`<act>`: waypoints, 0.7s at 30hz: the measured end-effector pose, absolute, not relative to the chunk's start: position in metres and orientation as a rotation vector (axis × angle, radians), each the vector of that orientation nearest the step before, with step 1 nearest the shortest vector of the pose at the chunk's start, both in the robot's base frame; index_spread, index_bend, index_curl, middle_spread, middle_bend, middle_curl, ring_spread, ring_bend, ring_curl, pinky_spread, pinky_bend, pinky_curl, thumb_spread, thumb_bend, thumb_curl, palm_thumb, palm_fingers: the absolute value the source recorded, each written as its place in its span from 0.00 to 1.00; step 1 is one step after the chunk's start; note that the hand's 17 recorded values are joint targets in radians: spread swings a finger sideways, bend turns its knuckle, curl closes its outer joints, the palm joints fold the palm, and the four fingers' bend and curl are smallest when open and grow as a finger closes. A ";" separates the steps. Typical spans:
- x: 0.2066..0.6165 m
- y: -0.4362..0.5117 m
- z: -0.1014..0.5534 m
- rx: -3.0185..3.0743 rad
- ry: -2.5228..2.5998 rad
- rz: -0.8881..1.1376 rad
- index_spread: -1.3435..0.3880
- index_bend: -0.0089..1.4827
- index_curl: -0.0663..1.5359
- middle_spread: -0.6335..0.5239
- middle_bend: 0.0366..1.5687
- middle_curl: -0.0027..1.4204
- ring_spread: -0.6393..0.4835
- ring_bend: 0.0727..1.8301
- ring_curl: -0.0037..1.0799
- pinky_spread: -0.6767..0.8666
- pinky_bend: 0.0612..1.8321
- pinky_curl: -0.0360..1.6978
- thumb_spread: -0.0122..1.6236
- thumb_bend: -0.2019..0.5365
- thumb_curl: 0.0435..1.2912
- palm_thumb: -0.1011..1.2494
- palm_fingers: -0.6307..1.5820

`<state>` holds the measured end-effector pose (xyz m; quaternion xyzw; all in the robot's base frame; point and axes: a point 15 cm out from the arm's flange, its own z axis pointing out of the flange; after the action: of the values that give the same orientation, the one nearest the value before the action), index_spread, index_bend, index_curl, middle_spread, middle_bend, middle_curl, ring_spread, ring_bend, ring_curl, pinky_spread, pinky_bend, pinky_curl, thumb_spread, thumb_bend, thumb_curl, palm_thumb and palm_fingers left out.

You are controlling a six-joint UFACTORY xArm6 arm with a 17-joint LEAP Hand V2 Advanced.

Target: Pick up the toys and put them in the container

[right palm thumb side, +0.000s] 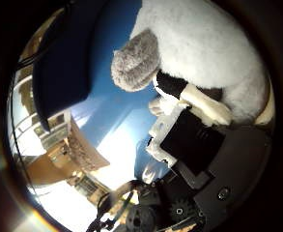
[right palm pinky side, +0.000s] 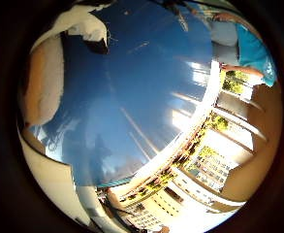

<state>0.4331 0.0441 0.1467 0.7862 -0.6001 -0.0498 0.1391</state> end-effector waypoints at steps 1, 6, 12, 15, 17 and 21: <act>0.433 0.037 0.148 2.268 -1.746 -0.153 0.49 0.41 0.14 0.34 0.64 0.62 0.53 0.74 0.70 0.66 0.64 0.42 0.63 0.28 0.40 0.76 0.70; 0.410 0.019 0.150 2.193 -1.728 -0.251 0.41 0.54 0.16 0.31 0.70 0.70 0.50 0.77 0.74 0.63 0.72 0.49 0.64 0.30 0.45 0.83 0.68; 0.391 0.019 0.184 2.238 -1.720 -0.367 0.35 0.65 0.19 0.30 0.74 0.77 0.47 0.80 0.77 0.60 0.77 0.55 0.66 0.28 0.50 0.85 0.65; 0.379 0.023 0.213 2.270 -1.716 -0.395 0.33 0.69 0.20 0.30 0.76 0.80 0.47 0.82 0.78 0.58 0.79 0.56 0.66 0.26 0.53 0.85 0.63; 0.371 0.028 0.233 2.292 -1.705 -0.391 0.32 0.71 0.21 0.30 0.77 0.81 0.47 0.83 0.79 0.58 0.80 0.57 0.67 0.26 0.54 0.85 0.62; 0.369 0.039 0.285 2.359 -1.699 -0.328 0.30 0.74 0.24 0.30 0.79 0.83 0.46 0.85 0.79 0.56 0.81 0.59 0.67 0.25 0.56 0.84 0.61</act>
<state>0.3688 0.0392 0.2854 0.8015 -0.5774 -0.1116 0.1080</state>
